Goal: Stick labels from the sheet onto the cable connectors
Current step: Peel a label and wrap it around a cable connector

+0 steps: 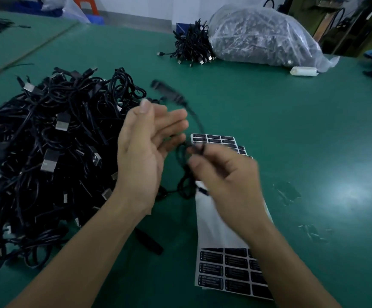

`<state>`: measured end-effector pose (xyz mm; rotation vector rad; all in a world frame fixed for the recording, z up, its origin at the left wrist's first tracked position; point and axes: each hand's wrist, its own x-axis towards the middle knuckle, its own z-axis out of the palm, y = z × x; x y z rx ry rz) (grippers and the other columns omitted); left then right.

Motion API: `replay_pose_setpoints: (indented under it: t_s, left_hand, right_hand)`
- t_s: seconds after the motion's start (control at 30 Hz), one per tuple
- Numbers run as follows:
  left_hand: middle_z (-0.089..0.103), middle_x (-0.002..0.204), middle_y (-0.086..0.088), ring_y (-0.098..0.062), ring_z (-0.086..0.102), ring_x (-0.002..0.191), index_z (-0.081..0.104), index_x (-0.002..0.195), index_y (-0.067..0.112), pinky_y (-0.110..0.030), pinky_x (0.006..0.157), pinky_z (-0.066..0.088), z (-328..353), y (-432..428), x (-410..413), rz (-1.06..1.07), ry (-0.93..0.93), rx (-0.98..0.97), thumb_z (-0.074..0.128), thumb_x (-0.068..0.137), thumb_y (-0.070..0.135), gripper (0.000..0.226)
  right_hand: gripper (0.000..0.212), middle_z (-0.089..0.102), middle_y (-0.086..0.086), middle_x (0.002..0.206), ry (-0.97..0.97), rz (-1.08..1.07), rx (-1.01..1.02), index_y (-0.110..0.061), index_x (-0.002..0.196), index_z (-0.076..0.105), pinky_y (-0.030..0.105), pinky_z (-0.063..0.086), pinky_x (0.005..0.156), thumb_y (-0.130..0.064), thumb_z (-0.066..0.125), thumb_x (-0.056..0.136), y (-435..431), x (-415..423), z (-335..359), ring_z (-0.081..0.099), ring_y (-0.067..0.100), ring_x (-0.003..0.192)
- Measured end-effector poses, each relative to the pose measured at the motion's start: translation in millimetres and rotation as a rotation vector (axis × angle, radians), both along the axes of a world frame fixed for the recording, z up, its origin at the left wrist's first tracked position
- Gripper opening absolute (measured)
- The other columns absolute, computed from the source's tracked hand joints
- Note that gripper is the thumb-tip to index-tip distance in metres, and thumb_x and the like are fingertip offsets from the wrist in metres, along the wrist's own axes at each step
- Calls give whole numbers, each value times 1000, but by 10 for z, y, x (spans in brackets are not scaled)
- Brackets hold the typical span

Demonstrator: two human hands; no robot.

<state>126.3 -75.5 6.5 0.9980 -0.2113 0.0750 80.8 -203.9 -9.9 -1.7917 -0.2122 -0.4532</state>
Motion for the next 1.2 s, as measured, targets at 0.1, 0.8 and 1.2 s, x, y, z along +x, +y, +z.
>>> replay_pose_setpoints:
  t_s: [0.1,0.8,1.2]
  left_hand:
    - [72,87,-3,-14,68,84,61,93,13,-31,81,58,-105,-39,-20,77,-67,295,50,98,25,17]
    - [63,116,12,-15,50,113,68,118,35,-38,93,37,-407,-99,-122,-192,-713,1841,36,79,83,70]
    - [37,151,21,-7,18,142,48,138,41,-34,116,-1,-533,-63,-100,-289,-651,1668,47,79,84,72]
  right_hand:
    - [14,71,9,74,56,-224,44,-28,86,76,41,45,48,-25,62,89,-351,128,152,57,19,60]
    - [35,66,9,129,231,-207,-889,-15,129,65,39,44,104,-29,57,98,-265,915,91,59,27,120]
    - [24,67,14,98,153,-222,-995,-12,113,61,40,47,73,-27,44,106,267,1143,204,62,37,87]
